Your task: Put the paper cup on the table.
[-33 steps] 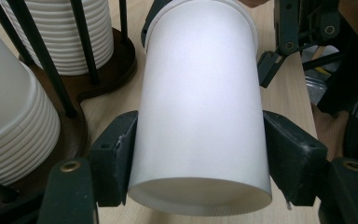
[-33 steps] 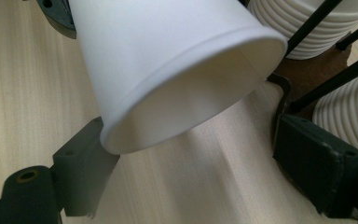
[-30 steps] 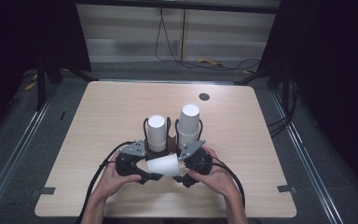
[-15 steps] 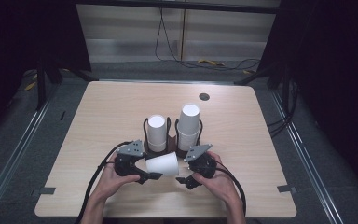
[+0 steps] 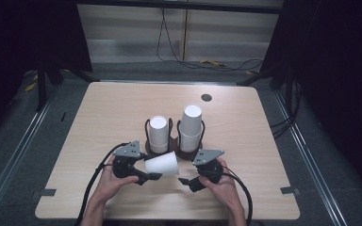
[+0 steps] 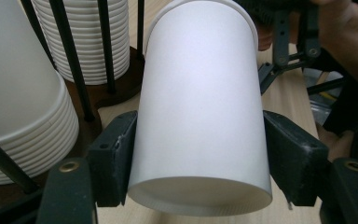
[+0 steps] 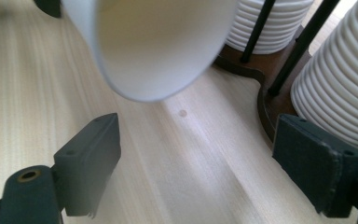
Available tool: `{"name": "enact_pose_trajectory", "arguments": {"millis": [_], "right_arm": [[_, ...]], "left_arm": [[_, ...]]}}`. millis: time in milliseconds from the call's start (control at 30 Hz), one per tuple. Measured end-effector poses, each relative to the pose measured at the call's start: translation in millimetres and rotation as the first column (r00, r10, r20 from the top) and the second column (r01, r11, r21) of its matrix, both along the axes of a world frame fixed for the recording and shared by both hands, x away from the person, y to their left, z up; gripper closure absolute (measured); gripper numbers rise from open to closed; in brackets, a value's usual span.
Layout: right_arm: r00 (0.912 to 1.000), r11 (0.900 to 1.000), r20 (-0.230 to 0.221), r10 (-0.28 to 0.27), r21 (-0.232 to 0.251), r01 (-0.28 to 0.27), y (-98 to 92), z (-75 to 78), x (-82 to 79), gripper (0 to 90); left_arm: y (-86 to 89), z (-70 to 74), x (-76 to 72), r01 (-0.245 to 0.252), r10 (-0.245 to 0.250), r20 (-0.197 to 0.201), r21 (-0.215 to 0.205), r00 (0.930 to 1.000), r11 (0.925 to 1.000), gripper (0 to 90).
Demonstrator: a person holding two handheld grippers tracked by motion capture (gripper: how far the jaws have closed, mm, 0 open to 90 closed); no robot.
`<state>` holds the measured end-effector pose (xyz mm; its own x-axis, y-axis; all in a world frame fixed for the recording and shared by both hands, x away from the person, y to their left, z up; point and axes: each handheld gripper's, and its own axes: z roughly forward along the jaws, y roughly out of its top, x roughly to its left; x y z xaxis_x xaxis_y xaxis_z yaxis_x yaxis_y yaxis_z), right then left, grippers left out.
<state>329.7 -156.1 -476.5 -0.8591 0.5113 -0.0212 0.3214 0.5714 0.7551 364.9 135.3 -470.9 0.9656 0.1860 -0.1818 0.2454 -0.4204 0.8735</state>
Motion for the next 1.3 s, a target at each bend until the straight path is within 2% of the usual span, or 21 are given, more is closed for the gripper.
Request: {"name": "enact_pose_trajectory", "arguments": {"millis": [33,100,200,300,400,433,500,567,667,800,867,967,1067,1100,1200,1300], "right_arm": [[1.0,1.0,0.0,0.0,0.003,0.0,-0.3,-0.8,0.0,15.3],[0.9998,1.0,0.02,-0.009,0.019,0.009,-1.7,-2.7,-1.2,15.4],[0.9995,0.996,0.027,-0.014,0.092,0.011,-6.7,-6.8,-3.6,15.6],[0.9993,0.994,0.035,-0.015,0.108,0.011,-7.6,-7.2,-5.6,15.1],[0.9988,0.991,0.048,-0.012,0.135,0.005,-8.0,-6.9,-6.8,15.0],[0.9986,0.989,0.051,-0.008,0.148,0.001,-8.5,-6.8,-7.0,14.9],[0.9981,0.986,0.061,-0.005,0.169,-0.005,-9.5,-6.4,-7.7,14.7],[0.9973,0.977,0.073,0.008,0.212,-0.023,-10.6,-5.7,-9.2,14.5],[0.9966,0.968,0.082,0.004,0.248,-0.024,-12.2,-6.8,-11.3,14.4],[0.9978,0.968,0.066,0.007,0.251,-0.023,-12.6,-11.1,-13.6,14.0],[0.9971,0.967,0.075,0.014,0.254,-0.033,-10.3,-11.1,-14.6,14.0],[0.9966,0.955,0.078,0.025,0.294,-0.047,-8.9,-10.0,-16.2,13.8],[0.9958,0.935,0.086,0.033,0.35,-0.061,-9.1,-7.9,-16.7,14.0],[0.9959,0.932,0.086,0.027,0.359,-0.057,-9.1,-7.1,-17.1,14.0],[0.9959,0.912,0.085,0.032,0.404,-0.063,-10.0,-4.2,-15.6,14.0],[0.9963,0.904,0.078,0.037,0.422,-0.066,-10.8,-2.3,-14.6,14.6]], "left_arm": [[1.1,-1.7,0.0,-0.006,0.006,-0.006,-0.011,1.0,0.9999,31.5],[2.5,-3.6,0.0,-0.009,0.009,-0.004,-0.004,1.0,1.0,31.5],[2.6,-4.1,-0.3,-0.008,0.008,-0.005,-0.008,1.0,0.9999,31.5],[3.0,-3.7,-0.7,-0.002,0.002,-0.006,-0.031,1.0,0.9995,31.4],[2.7,-3.8,-2.2,-0.002,0.002,0.014,-0.029,0.9999,0.9996,31.4],[2.2,-4.3,-2.6,0.008,-0.007,0.034,-0.039,0.9994,0.9992,31.4],[2.1,-5.3,-3.5,0.015,-0.013,0.038,-0.059,0.9992,0.9981,31.4],[1.4,-6.4,-4.6,0.016,-0.013,0.042,-0.068,0.999,0.9976,31.4],[1.5,-9.8,-5.2,0.007,-0.003,0.044,-0.082,0.999,0.9966,31.4],[1.5,-13.1,-6.3,0.013,-0.008,0.05,-0.097,0.9987,0.9952,31.4],[1.6,-13.6,-6.9,0.013,-0.007,0.056,-0.097,0.9984,0.9952,31.4],[1.1,-16.2,-7.6,0.017,-0.012,0.046,-0.121,0.9989,0.9925,31.4],[1.1,-16.6,-8.1,0.02,-0.015,0.046,-0.132,0.9988,0.991,31.4],[1.3,-16.9,-8.1,0.019,-0.012,0.047,-0.145,0.9988,0.9892,31.4],[1.1,-17.2,-9.1,0.03,-0.023,0.049,-0.147,0.9985,0.9888,31.4],[-0.1,-17.9,-9.8,0.035,-0.028,0.048,-0.147,0.9984,0.9885,31.4]]}}
